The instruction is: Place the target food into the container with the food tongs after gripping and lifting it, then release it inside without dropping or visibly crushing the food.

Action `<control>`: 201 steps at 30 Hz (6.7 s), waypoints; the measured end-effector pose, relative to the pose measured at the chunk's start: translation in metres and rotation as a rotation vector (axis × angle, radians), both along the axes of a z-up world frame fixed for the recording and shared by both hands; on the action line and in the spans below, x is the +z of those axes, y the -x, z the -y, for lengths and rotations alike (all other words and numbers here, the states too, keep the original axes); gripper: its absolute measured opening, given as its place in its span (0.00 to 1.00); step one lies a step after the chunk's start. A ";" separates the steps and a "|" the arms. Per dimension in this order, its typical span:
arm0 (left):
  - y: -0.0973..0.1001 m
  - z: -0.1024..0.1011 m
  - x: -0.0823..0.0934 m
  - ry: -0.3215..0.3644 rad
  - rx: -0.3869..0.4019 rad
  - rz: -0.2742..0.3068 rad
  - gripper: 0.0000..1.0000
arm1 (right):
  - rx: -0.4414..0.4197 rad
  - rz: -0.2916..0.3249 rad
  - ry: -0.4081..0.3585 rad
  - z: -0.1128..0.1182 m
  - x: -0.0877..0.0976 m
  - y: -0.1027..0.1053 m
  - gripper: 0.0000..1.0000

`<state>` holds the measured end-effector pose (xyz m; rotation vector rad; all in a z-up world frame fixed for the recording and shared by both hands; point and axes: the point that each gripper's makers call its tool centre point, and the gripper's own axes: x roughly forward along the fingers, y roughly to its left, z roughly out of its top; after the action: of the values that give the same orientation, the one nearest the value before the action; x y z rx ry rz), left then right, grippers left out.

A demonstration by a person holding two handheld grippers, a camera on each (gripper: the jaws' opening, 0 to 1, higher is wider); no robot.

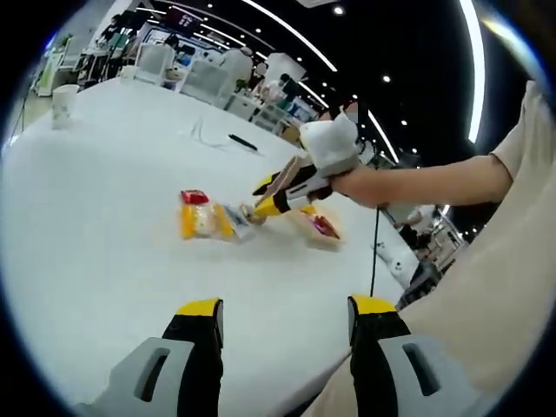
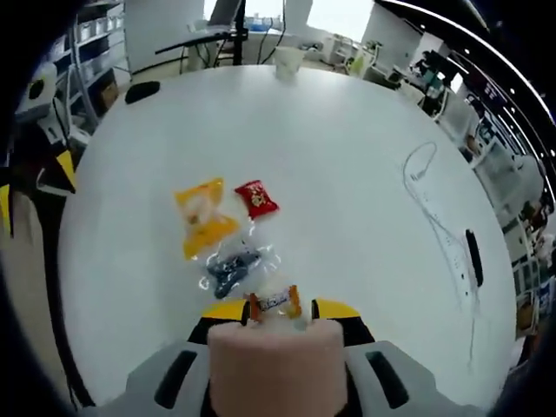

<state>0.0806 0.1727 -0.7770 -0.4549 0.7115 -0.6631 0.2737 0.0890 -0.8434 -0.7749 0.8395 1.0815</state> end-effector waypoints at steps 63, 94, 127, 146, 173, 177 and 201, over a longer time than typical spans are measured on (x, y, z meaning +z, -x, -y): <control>0.012 -0.005 -0.004 -0.006 0.046 -0.027 0.57 | -0.166 -0.032 -0.173 -0.016 0.004 -0.015 0.23; 0.023 0.007 0.015 -0.013 0.013 0.039 0.57 | -0.255 -0.013 -0.277 0.006 0.044 0.002 0.22; 0.039 0.025 0.029 -0.027 -0.055 0.087 0.57 | -0.367 0.018 -0.359 0.039 0.092 0.017 0.22; 0.031 0.033 0.035 -0.036 -0.097 0.111 0.56 | -0.395 0.101 -0.394 0.061 0.125 0.000 0.22; 0.029 0.033 0.033 -0.028 -0.131 0.114 0.56 | -0.523 0.145 -0.410 0.113 0.139 -0.015 0.22; 0.028 0.033 0.034 -0.030 -0.132 0.113 0.56 | -0.538 0.150 -0.415 0.117 0.140 -0.018 0.22; 0.023 0.048 0.044 -0.037 -0.188 0.140 0.56 | -0.643 0.184 -0.464 0.150 0.159 -0.018 0.22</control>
<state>0.0577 0.1244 -0.7328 -0.3063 0.6374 -0.8483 0.2917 -0.0611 -0.6839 -0.1780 0.5828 0.5764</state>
